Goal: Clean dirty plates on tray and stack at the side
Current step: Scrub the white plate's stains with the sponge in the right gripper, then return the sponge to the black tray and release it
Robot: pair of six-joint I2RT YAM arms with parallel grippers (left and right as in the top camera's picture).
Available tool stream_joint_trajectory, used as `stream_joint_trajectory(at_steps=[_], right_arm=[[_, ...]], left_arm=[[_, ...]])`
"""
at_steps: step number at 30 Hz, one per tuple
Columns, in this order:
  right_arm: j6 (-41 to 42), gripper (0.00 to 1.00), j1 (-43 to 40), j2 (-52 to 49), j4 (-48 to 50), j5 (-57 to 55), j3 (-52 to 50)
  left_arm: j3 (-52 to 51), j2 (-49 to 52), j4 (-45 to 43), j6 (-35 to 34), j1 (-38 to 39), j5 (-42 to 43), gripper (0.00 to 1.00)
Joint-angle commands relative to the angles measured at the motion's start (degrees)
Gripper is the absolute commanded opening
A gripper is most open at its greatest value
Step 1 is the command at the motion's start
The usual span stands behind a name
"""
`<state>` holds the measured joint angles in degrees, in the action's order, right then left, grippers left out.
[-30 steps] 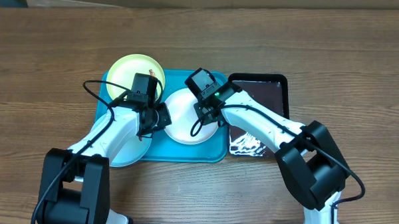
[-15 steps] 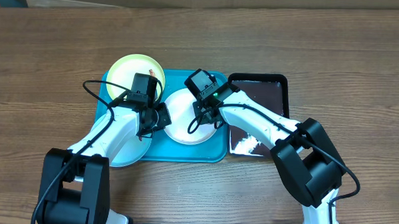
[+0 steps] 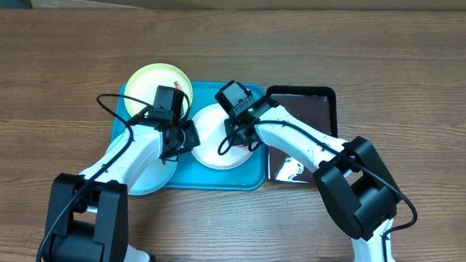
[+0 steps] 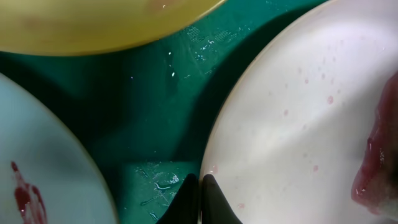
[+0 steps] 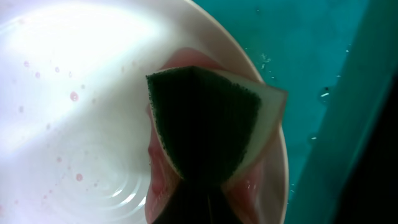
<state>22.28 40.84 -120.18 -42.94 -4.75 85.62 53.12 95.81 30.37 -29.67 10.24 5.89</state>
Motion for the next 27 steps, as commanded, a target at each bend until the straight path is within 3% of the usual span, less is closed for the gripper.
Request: stream_joint_trajectory(at_steps=[1,11,18,27], right_arm=[[0.5,0.04,0.3,-3.3,1.2,10.1,-0.2],[0.1,0.04,0.2,-3.3,4.9,26.1,0.0],[-3.2,0.04,-3.6,-1.4,6.1,35.0,5.9],[-7.7,0.04,-13.9,7.5,-6.0,34.4,11.2]], left_arm=[[-0.3,0.3,-0.3,0.0,0.1,-0.1,0.04],[-0.3,0.3,-0.5,0.1,0.1,-0.1,0.04],[-0.3,0.3,-0.4,0.1,0.1,-0.1,0.04],[-0.3,0.3,-0.4,0.1,0.1,-0.1,0.04]])
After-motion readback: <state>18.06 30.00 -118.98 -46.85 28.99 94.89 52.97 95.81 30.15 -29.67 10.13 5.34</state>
